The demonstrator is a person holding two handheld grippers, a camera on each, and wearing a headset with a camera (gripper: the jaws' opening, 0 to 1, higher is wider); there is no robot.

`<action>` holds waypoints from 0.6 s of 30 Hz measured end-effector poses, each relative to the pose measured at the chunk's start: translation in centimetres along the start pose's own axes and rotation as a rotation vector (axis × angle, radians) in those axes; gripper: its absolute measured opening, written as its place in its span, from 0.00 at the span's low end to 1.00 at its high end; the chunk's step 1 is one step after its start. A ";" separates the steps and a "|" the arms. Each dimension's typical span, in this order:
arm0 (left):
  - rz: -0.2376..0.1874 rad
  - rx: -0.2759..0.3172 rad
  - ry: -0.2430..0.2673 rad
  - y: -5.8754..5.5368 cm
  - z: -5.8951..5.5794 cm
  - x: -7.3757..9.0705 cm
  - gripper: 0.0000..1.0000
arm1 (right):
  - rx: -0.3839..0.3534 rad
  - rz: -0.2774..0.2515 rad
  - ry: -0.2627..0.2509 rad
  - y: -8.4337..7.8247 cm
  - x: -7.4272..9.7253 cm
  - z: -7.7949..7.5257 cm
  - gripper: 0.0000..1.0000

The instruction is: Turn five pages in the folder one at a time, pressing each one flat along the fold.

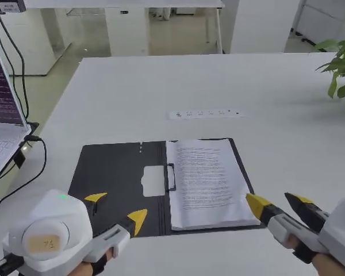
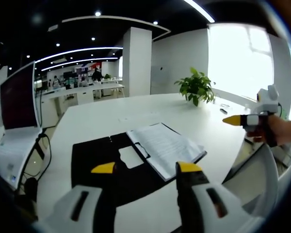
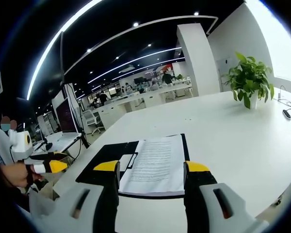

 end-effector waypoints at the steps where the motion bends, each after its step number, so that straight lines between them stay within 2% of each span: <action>1: 0.004 0.002 -0.007 0.0 0.0 -0.2 0.48 | 0.006 0.000 -0.005 0.0 0.1 -0.1 0.52; 9: 0.016 -0.001 -0.039 -0.2 -0.1 -1.5 0.48 | 0.014 0.008 -0.016 -0.3 0.2 -0.2 0.52; 18: 0.021 -0.013 -0.095 -0.2 -1.0 -3.3 0.49 | 0.006 0.006 -0.029 -0.3 0.0 -0.5 0.52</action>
Point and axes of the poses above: the centre of the closed fingertips' face, and the gripper's own axes: x roughly backward along the fingers, z roughly to its left, y roughly out of its top, the point moved 3 cm from there along x, roughly backward along the fingers, and after that the axes turned 15 degrees about -z, right-handed, at the moved point
